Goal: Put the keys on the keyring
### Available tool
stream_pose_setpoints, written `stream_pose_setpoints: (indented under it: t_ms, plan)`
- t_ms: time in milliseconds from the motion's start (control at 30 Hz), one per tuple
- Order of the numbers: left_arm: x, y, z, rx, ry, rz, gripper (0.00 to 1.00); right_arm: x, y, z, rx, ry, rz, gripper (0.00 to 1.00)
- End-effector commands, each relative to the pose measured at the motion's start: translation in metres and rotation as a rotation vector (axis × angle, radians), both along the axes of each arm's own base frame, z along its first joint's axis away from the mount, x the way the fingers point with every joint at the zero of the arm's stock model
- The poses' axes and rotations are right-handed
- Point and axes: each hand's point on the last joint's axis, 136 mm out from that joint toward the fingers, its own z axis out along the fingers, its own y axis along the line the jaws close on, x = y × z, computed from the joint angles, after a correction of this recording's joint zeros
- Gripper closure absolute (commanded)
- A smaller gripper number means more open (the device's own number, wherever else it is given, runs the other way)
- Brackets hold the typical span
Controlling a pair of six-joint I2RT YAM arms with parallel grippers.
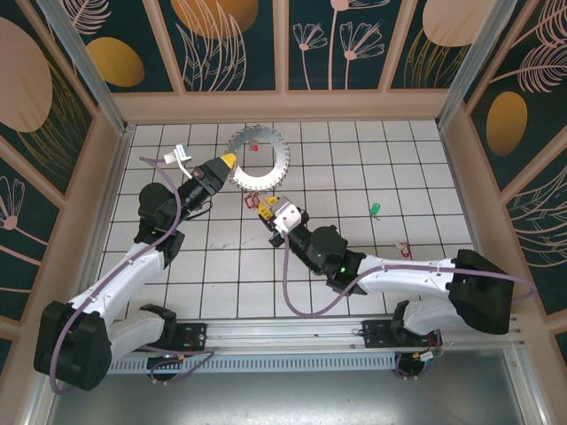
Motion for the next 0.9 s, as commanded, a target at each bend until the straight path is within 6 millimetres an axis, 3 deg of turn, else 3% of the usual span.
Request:
stream_pose_setpoints:
  t_ms: [0,200,400,867]
  plan:
    - [-0.007,0.003,0.025,-0.04,-0.084,0.005,1.0,-0.005,-0.004,0.008,0.037,0.006,0.003,0.83]
    - [-0.007,0.003,0.025,-0.041,-0.083,0.006,1.0,-0.007,0.007,0.023,0.039,-0.049,0.033,0.83]
    - [-0.006,0.003,0.024,-0.042,-0.076,0.004,1.0,0.005,0.006,0.03,0.058,-0.083,-0.029,0.81]
    - [-0.008,0.003,0.023,-0.043,-0.075,0.002,1.0,0.023,0.0,0.026,0.018,-0.099,-0.132,0.75]
